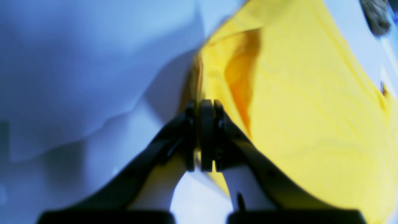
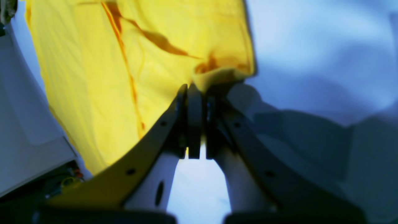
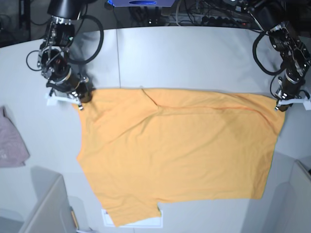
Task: Fold the T-shirt properly
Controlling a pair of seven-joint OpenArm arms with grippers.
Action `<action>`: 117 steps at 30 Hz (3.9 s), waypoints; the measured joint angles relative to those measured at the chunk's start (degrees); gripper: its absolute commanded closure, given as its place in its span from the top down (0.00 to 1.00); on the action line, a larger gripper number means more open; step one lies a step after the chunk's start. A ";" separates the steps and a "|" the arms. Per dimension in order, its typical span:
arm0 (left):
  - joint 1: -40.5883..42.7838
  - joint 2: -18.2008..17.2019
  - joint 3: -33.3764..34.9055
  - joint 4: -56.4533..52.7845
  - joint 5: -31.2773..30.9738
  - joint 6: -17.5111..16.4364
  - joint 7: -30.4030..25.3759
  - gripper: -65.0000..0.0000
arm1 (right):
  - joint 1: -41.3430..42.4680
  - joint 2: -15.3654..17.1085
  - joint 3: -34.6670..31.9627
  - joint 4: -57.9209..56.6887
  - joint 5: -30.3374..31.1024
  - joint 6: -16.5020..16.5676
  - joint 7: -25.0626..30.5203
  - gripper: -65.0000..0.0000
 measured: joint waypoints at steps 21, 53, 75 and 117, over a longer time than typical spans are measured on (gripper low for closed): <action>10.25 -1.70 0.20 9.16 -0.02 -0.17 9.81 0.00 | -5.64 1.51 9.16 0.52 7.89 0.31 -5.62 0.00; 25.14 -2.29 -0.72 9.27 -0.15 -0.37 9.51 0.00 | -23.69 2.27 9.75 15.10 7.72 0.46 -10.10 0.00; 25.20 -2.36 -3.96 9.31 -0.13 -0.35 9.53 0.00 | -28.72 1.03 9.38 15.12 7.85 0.48 -10.12 0.00; 17.38 -3.17 -8.61 23.80 -0.37 -0.59 10.49 0.22 | 9.31 11.04 7.39 -1.73 -8.09 7.98 -10.27 0.46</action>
